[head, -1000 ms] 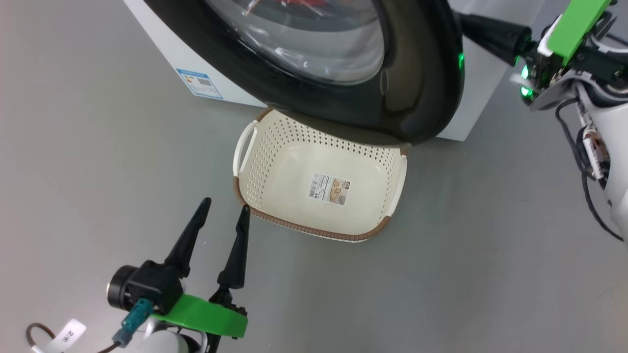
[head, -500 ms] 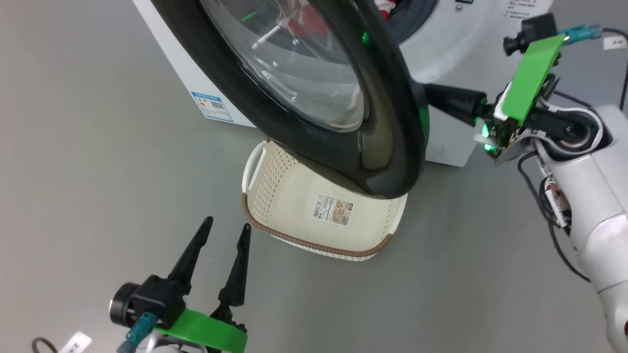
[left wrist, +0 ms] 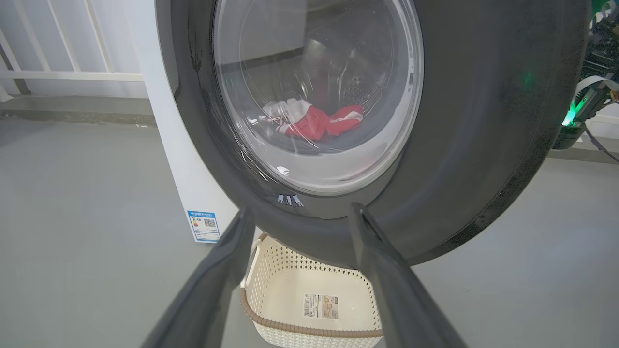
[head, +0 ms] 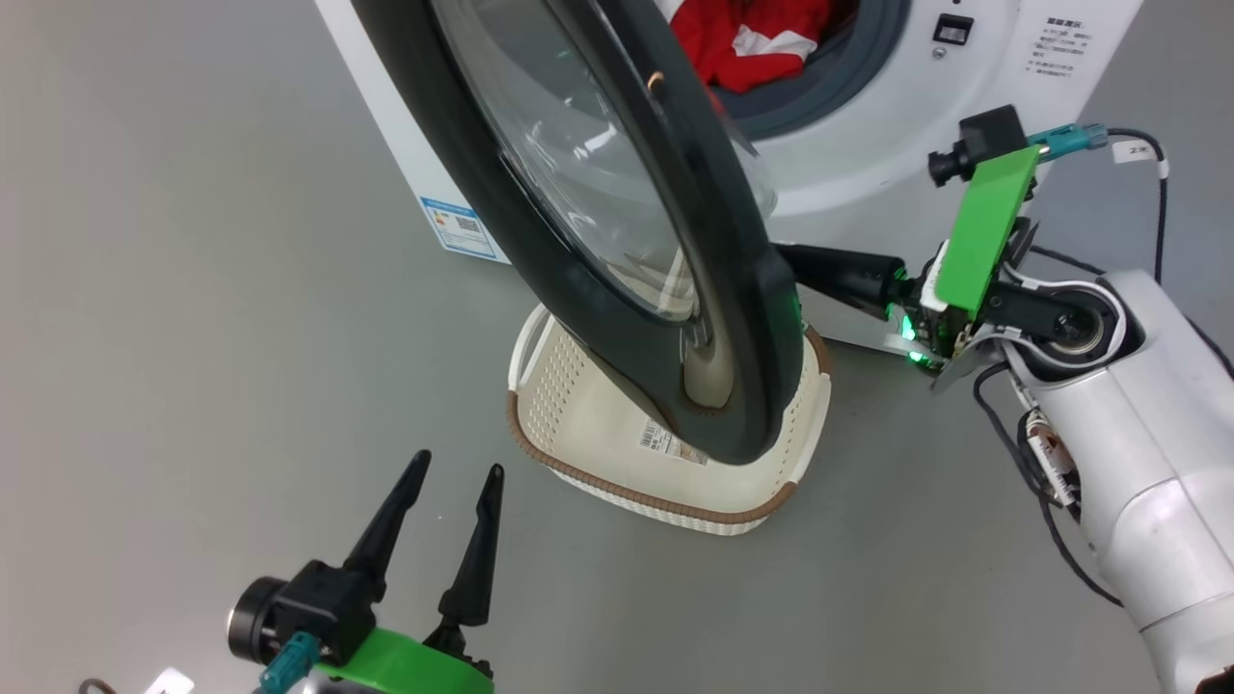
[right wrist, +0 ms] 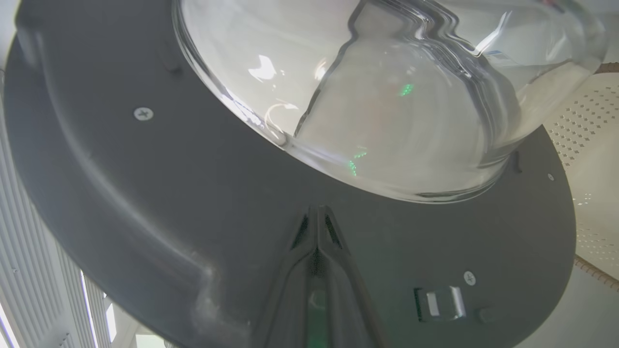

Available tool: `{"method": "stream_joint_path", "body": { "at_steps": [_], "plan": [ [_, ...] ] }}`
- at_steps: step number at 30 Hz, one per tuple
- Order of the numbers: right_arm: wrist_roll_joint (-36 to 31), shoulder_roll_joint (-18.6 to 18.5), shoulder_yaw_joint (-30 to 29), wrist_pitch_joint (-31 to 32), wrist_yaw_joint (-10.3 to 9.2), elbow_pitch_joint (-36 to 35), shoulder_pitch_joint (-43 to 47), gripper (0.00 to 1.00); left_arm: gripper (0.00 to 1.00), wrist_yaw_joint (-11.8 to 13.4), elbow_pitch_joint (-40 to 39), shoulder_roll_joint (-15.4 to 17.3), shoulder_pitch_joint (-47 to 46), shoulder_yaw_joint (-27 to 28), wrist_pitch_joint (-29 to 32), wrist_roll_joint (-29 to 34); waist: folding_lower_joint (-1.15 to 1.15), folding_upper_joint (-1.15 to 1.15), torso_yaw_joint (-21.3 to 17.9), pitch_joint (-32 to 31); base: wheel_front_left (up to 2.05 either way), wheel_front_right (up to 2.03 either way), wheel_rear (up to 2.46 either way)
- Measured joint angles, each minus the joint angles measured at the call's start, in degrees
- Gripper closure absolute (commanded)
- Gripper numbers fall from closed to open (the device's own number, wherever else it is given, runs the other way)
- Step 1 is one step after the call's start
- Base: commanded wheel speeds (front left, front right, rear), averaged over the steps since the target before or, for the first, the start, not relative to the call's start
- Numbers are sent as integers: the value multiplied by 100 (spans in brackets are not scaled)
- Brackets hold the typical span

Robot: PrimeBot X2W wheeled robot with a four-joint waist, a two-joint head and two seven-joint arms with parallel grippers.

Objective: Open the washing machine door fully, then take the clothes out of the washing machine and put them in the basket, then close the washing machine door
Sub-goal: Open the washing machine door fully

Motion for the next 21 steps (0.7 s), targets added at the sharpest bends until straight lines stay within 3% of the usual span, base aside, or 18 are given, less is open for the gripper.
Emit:
{"method": "stream_joint_path", "body": {
  "at_steps": [21],
  "plan": [
    [-253, 376, 360, 277, 0, -368, 305, 100, 0, 16, -41, 1, 57, -67, 0, -94, 0, 0, 425, -43, 0, 0, 0]
  ]
}}
